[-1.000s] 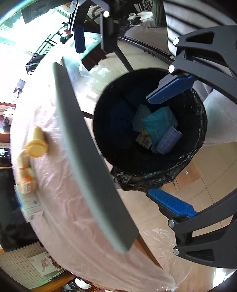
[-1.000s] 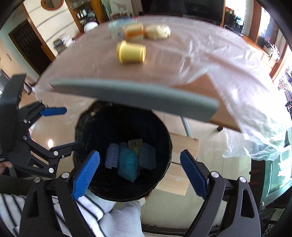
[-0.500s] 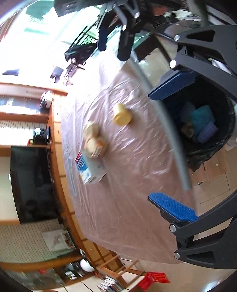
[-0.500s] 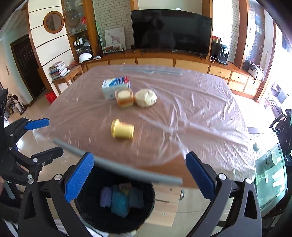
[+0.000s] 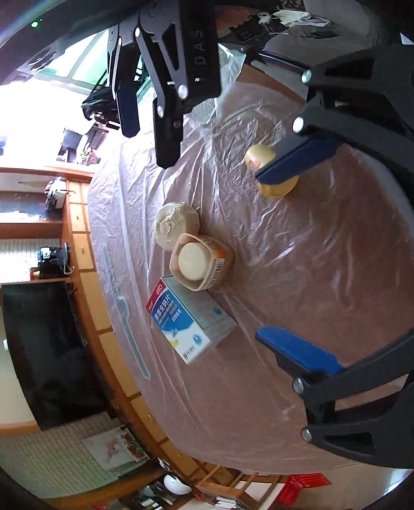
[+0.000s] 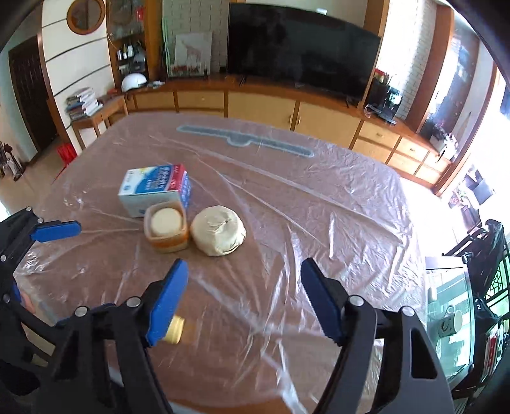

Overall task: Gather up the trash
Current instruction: 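Grasp the food tub with the left tool while the right tool grasps the bread bun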

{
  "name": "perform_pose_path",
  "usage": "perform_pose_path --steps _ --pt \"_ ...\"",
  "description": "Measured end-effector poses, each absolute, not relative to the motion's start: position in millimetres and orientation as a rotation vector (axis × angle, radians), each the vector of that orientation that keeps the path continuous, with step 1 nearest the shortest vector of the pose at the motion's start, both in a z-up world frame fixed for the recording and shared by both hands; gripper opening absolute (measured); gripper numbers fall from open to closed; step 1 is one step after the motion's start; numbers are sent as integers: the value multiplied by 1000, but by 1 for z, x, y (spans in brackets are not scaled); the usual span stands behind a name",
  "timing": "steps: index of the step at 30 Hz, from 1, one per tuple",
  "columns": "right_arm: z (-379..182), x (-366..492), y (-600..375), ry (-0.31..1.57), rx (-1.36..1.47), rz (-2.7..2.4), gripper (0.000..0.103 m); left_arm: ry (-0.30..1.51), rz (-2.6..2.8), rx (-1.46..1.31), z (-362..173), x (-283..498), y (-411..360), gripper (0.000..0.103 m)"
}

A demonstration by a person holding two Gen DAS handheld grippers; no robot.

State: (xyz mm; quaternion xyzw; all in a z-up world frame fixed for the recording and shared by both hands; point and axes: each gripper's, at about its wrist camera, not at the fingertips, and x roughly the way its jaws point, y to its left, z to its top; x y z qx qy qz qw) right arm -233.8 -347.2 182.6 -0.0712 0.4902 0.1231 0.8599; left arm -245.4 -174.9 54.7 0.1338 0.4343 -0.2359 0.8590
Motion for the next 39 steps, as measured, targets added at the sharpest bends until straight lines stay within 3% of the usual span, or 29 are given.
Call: perform_pose_path --steps 7,9,18,22,36,38,39 --pt "157 -207 -336 1074 -179 308 72 989 -587 291 28 -204 -188 68" --pt "149 -197 -335 1095 -177 316 68 1003 -598 295 24 -198 -191 63" --pt "133 -178 -322 1113 -218 416 67 986 -635 322 19 -178 -200 62" --pt "133 -176 -323 1110 -209 431 67 982 -660 309 21 -174 -199 51" --pt "122 -174 -318 1128 -213 449 68 949 -645 349 22 -182 -198 51" --pt "121 -175 -319 1123 -208 445 66 948 -645 351 23 -182 -198 50" --pt "122 -175 -319 1122 -199 446 60 949 -646 348 23 -182 -198 50"
